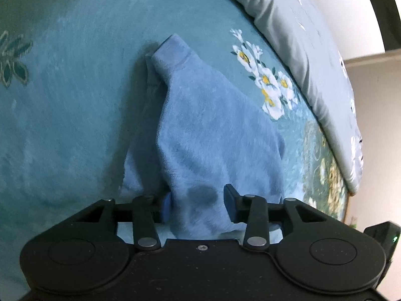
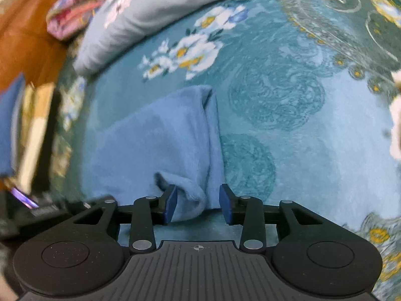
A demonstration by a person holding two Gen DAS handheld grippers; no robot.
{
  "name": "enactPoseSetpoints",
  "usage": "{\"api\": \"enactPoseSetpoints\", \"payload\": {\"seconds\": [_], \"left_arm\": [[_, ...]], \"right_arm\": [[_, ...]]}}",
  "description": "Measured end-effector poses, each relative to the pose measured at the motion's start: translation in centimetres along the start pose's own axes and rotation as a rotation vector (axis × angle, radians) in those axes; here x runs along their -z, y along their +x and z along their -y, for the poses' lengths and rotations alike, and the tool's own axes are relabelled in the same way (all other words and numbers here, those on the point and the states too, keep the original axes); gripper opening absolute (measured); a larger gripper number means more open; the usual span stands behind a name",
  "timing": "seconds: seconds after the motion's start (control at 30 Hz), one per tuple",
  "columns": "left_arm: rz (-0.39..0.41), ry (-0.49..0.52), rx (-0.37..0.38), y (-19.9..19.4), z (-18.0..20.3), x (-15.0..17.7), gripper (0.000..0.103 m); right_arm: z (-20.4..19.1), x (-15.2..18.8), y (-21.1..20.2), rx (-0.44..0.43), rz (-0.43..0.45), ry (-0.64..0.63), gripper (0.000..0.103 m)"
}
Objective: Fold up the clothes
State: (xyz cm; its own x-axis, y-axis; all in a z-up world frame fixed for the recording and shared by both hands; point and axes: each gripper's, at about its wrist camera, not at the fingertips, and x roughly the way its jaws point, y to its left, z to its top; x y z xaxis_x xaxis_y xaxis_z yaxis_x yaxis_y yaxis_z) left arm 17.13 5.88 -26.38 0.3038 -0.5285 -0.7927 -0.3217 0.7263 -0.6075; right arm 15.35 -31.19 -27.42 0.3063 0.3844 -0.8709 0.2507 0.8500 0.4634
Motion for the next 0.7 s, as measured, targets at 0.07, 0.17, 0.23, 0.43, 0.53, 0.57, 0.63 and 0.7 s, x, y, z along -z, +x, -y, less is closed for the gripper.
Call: {"api": "enactPoseSetpoints", "payload": {"seconds": [0.07,0.17,0.23,0.43,0.53,0.57,0.63,0.7], "left_arm": [[0.012,0.011,0.009,-0.1,0.1,-0.1,0.022],[0.040,0.058,0.043,-0.8,0.3,-0.4,0.000],[0.055,0.078,0.093,-1.7,0.2,-0.7,0.000],[0.031,0.133,0.075,-2.1,-0.7,-0.9,0.000],[0.004,0.123,0.035,-1.3,-1.7,-0.4,0.001],[-0.001,0.108,0.023,-0.9,-1.9,-0.2,0.002],[-0.004,0.097,0.013,-0.6,-2.2,0.0,0.004],[-0.008,0.099,0.003,-0.5,-2.3,0.1,0.004]], "right_arm": [[-0.5,0.0,0.5,0.006,-0.006,-0.017,0.033],[-1.3,0.2,0.7,0.051,0.007,-0.059,0.033],[-1.9,0.5,0.5,0.111,0.032,-0.105,0.033],[-0.8,1.6,0.8,0.163,0.012,-0.059,0.033],[-0.6,2.1,1.4,0.177,-0.009,-0.043,0.033],[-0.5,2.2,1.6,0.179,-0.016,-0.036,0.033],[-0.4,2.3,1.9,0.183,-0.028,-0.028,0.033],[-0.3,2.2,2.0,0.181,-0.035,-0.030,0.033]]}}
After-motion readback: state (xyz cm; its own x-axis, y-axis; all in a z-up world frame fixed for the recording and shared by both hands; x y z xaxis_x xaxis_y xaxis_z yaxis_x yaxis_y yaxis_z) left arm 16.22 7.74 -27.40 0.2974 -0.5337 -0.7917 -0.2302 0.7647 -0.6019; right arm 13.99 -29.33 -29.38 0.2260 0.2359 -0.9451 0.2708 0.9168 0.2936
